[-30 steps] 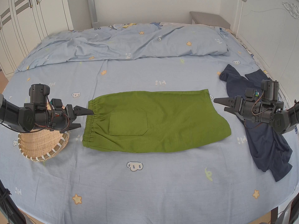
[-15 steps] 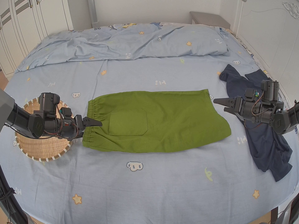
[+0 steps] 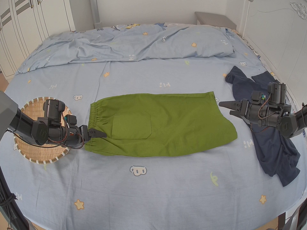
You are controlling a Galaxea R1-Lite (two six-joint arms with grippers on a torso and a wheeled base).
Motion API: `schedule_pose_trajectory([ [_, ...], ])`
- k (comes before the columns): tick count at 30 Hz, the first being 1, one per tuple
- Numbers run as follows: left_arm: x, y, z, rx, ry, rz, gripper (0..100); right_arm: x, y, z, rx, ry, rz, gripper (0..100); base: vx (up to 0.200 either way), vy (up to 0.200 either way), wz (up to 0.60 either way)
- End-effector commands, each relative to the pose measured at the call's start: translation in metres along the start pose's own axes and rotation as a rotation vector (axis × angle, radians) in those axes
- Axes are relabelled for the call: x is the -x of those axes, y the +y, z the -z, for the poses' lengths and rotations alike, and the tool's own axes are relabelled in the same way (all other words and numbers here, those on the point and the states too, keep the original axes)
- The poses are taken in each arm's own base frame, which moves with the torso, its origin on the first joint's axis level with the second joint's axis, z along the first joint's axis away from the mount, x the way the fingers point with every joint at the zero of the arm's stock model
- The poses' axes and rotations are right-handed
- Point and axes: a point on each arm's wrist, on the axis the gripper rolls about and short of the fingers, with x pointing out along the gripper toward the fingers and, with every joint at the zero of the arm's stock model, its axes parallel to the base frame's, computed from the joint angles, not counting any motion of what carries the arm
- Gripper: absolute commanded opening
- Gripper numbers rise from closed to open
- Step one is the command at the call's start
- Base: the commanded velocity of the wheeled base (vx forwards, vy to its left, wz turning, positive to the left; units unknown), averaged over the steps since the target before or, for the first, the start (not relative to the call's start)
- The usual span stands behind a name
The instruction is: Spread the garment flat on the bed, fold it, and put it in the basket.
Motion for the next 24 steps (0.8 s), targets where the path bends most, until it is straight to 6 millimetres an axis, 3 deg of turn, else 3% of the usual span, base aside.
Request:
schedule_pose_trajectory([
  [1,-0.005,-0.003,0.002,-0.004,0.010,0.010,100,-0.001,-0.001,0.001,-0.003,0.004,0.001,100,0.000,0.000,0.00],
  [12,-0.016,-0.003,-0.005,0.011,-0.045,0.033,100,-0.002,-0.001,0.002,-0.003,0.009,0.001,100,0.000,0.000,0.00],
  [24,-0.013,0.010,-0.015,0.037,-0.083,0.025,100,-0.002,-0.001,0.003,-0.003,0.010,0.000,100,0.000,0.000,0.00],
])
